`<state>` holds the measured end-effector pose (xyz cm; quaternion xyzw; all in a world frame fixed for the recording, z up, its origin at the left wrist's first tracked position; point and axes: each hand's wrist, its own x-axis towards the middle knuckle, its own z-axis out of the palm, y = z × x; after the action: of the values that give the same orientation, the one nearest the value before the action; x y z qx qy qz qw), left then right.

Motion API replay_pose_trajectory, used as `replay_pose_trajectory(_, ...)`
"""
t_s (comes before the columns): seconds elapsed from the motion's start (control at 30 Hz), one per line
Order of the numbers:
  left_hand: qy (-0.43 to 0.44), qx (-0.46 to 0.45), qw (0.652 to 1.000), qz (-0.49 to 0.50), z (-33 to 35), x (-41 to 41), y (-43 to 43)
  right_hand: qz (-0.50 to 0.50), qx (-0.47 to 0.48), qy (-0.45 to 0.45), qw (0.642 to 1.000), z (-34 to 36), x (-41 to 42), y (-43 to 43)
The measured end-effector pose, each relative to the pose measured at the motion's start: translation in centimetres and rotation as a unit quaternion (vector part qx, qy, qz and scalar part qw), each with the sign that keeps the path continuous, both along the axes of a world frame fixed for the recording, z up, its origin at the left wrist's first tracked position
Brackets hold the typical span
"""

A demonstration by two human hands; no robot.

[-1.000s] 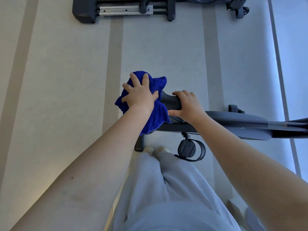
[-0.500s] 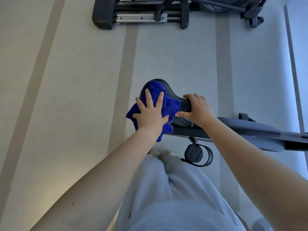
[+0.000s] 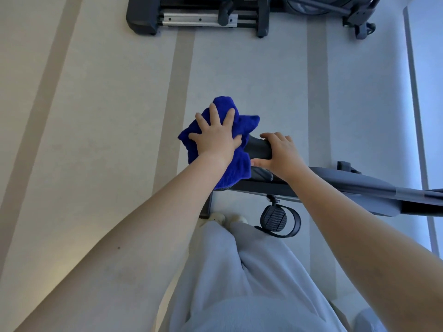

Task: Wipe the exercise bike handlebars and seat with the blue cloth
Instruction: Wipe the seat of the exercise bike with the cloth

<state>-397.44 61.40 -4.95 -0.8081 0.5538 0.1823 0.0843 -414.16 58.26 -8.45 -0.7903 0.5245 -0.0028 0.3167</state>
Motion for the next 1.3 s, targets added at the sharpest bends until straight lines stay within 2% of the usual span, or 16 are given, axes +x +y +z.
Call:
replay_pose_trajectory(0.17,-0.039,-0.033,0.996,-0.079,-0.6,-0.8,5.8,0.002,0.002,0.004,1.000,0.4,0.0,0.1)
replay_pose_trajectory(0.27,-0.046,-0.035,0.994,-0.093,-0.7,-0.4,6.6,0.005,-0.004,0.002,1.000,0.6,0.2,0.2)
replay_pose_trajectory(0.53,0.007,0.004,1.000,-0.023,-0.2,0.5,0.0,0.000,0.006,0.012,1.000,0.4,0.3,-0.1)
replay_pose_trajectory(0.73,0.024,0.045,0.999,-0.016,0.0,0.5,-3.7,-0.008,0.014,0.009,1.000,0.2,0.2,-0.2)
replay_pose_trajectory(0.97,-0.005,-0.002,0.992,-0.122,0.1,0.7,0.9,-0.026,0.018,-0.001,1.000,0.5,0.3,0.1)
replay_pose_trajectory(1.13,-0.023,-0.013,0.987,-0.157,-0.1,0.4,4.2,-0.024,0.005,-0.008,1.000,0.6,0.2,0.6)
replay_pose_trajectory(1.2,-0.001,-0.023,0.986,-0.165,0.1,1.0,4.4,-0.009,-0.020,-0.008,1.000,0.8,0.1,0.9)
replay_pose_trajectory(1.3,0.088,-0.084,0.983,-0.141,0.8,2.5,5.2,0.016,-0.062,-0.052,0.997,1.8,0.2,1.6)
